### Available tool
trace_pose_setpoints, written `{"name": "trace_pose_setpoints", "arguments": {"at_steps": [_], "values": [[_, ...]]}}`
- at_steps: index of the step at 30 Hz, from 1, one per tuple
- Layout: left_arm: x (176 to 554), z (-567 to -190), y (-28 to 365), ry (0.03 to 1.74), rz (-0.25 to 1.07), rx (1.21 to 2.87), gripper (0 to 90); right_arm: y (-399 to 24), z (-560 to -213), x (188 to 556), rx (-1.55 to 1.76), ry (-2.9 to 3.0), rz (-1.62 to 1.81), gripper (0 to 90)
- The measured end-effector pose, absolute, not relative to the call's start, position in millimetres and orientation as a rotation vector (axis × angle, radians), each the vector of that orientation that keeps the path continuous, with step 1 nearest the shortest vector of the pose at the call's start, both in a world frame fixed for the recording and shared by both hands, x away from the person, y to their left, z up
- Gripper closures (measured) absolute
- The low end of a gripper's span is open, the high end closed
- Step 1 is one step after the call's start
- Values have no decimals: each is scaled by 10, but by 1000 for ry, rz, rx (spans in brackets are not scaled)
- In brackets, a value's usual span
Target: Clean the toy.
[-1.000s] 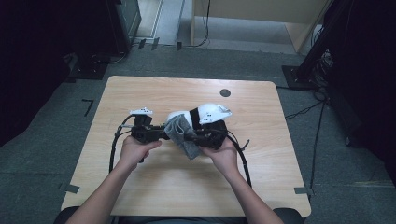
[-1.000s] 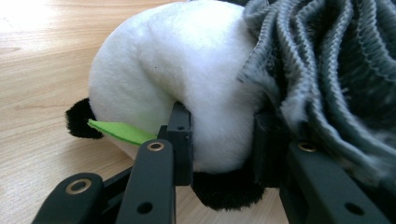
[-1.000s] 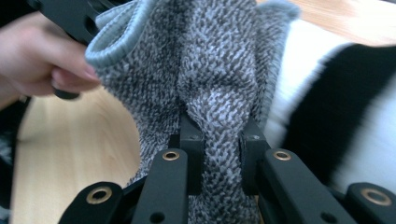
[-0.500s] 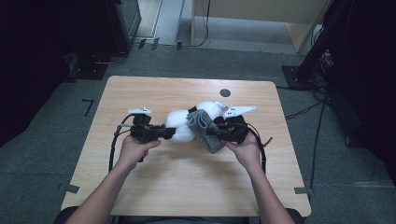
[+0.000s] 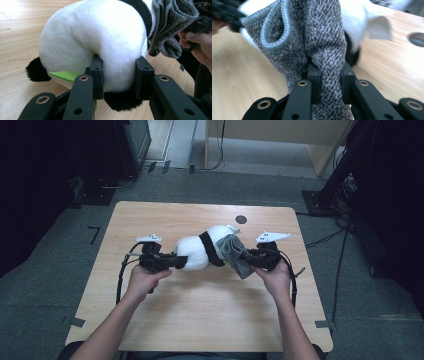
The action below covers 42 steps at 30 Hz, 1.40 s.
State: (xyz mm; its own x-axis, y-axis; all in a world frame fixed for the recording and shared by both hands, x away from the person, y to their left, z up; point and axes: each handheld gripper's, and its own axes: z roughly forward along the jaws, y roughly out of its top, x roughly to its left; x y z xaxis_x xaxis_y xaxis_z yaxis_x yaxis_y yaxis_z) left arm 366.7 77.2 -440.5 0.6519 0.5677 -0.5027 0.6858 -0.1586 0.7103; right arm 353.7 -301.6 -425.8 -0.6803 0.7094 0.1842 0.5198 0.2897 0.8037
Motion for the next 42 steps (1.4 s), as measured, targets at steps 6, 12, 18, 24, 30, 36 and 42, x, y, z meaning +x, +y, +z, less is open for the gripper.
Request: {"name": "trace_pose_setpoints", "arguments": {"at_steps": [6,12,18,24,30,36,42], "values": [[3676,-4394,816,988,-145,1818,665,-3167,-4217,3537,1226,2233,1269,779],[3666,-4361,844,951,-173,1816,669,-3269,-4006,3464,1218,2081,1393,780],[3639,-4356,804,904,-216,1845,668,-3126,-3817,3450,1113,2074,1458,778],[3651,-4427,832,890,-208,1857,657,-2854,-3822,3593,1034,2174,1391,770],[3666,-4506,836,886,-143,1913,581,-2755,-3920,3787,1080,2321,1318,777],[3675,-4531,821,896,-96,1971,473,-2753,-3932,3911,1125,2382,1325,784],[3684,-4511,866,879,-26,1988,395,-2678,-3924,4001,1121,2408,1264,786]]}}
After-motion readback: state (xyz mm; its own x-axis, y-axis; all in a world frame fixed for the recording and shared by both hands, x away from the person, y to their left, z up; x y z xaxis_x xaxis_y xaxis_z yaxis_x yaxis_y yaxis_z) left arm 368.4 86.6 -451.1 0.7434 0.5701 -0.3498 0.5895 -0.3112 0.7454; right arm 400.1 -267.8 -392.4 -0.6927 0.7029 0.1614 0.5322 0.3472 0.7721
